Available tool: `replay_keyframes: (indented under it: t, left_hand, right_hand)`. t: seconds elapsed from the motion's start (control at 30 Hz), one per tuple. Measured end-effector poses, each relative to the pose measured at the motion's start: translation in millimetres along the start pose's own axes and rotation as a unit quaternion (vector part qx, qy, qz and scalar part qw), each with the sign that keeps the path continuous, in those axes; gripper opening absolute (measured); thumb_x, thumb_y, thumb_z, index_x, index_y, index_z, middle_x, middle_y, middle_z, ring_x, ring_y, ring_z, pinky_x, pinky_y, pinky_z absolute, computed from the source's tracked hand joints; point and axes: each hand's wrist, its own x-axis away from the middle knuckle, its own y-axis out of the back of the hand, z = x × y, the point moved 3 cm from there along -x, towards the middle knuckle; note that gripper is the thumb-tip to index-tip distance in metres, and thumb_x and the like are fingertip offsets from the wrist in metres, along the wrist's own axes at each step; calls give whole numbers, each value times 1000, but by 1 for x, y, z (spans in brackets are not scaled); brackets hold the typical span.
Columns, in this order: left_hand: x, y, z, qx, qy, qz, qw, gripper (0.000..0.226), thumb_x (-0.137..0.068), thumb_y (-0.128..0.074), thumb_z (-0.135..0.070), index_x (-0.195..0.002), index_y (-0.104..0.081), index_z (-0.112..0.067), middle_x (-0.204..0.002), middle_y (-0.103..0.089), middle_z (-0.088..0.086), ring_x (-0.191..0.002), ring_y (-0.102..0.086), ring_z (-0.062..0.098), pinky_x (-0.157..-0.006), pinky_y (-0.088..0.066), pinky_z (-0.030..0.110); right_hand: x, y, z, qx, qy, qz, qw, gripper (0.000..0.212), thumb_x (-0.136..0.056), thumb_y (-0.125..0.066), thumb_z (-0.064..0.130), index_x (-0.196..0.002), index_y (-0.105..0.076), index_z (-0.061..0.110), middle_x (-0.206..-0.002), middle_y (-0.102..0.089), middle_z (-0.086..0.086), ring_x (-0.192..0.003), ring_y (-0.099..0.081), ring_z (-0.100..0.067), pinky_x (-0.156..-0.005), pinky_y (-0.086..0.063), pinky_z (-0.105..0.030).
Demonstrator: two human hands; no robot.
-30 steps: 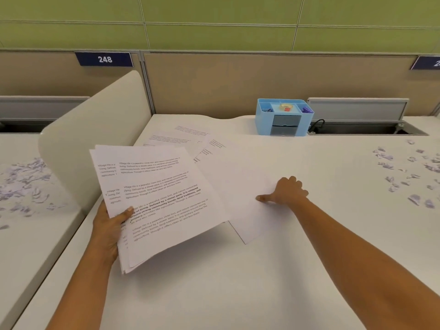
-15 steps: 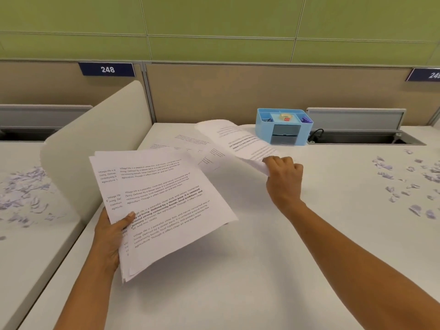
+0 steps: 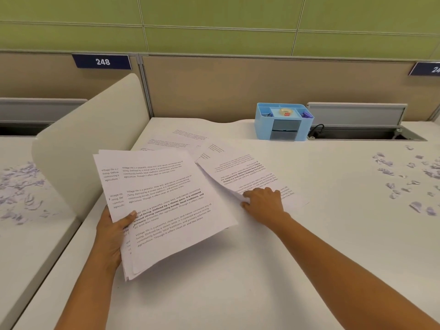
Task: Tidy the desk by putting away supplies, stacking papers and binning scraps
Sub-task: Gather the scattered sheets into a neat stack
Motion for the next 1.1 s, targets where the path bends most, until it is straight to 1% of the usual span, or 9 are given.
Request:
replay_keyframes:
  t: [0.2,0.33,0.43,0.57,0.67,0.8,0.9,0.97,1.1]
  left_hand:
    - [0,-5,-5,0,-6,0,1000,50,-86,-54,8,-129,-52,-16,-124,-61,8,-104,-62,27,-70,-58,36]
    - [1,-8,-9,4,-9,-5,1000,50,-86,-54,8,-129,-52,-17,-123,-62,6,-100,-64,23,-68,-58,35]
    - [2,-9,-10,10,-9,-1,1000,51,-85,-54,8,-130,-51,-16,-123,-62,6,-104,-62,25,-69,-58,36]
    - [3,-9,-9,5,-9,-3,1000,50,-86,-54,8,-130,-51,-16,-123,-62,7,-101,-64,24,-69,-58,36]
    - [3,-9,-10,-3,-12,-2,1000,49,-86,-53,8,-128,-53,-18,-120,-63,3,-87,-69,15,-67,-59,34]
    - [3,-9,-6,-6,-4,2,1000,49,-86,-53,8,-128,-53,-18,-123,-62,7,-97,-66,22,-72,-57,38]
    - [4,-10,-2,-13,2,2,1000,50,-86,-53,9,-130,-51,-15,-125,-60,10,-104,-61,28,-72,-57,39]
    - [6,-11,1,-8,9,0,1000,50,-86,-53,10,-130,-51,-14,-124,-60,11,-101,-62,27,-70,-57,37]
    - [6,-14,5,-11,16,1,1000,45,-85,-54,10,-122,-54,-17,-122,-61,10,-93,-64,24,-68,-58,36]
  right_hand:
    - [-11,18,-12,-100,-40,166,980,81,-76,-29,82,-118,-58,18,-127,-56,-3,-118,-50,-29,-103,-34,-52]
    - [-16,30,-23,-17,-53,154,986,50,-79,-57,64,-93,-58,16,-93,-60,3,-102,-56,-24,-102,-35,-49]
    - [-13,27,-26,-1,-103,114,988,57,-78,-61,60,-109,-55,12,-108,-60,-1,-101,-58,-22,-87,-40,-34]
    - [-8,14,-19,-15,-121,102,987,73,-72,-52,76,-109,-53,12,-102,-56,-3,-92,-56,-22,-70,-37,-29]
    - [-12,13,-18,-6,-97,134,986,71,-79,-56,64,-126,-44,12,-126,-50,-5,-115,-51,-28,-86,-42,-38]
    - [-16,9,-19,-86,-1,198,976,46,-94,-48,18,-138,-37,23,-146,-36,-5,-128,-41,-28,-103,-37,-38]
    - [-12,9,-17,-185,64,193,961,64,-88,-30,-11,-137,-42,28,-156,-17,1,-142,-21,-24,-114,-20,-34]
    - [-10,8,-19,-222,62,152,961,66,-84,-30,-17,-132,-50,25,-156,-18,1,-144,-17,-22,-116,-13,-33]
    - [-14,9,-38,-265,-102,11,959,42,-88,-53,5,-128,-51,17,-145,-39,-6,-133,-34,-25,-106,-32,-35]
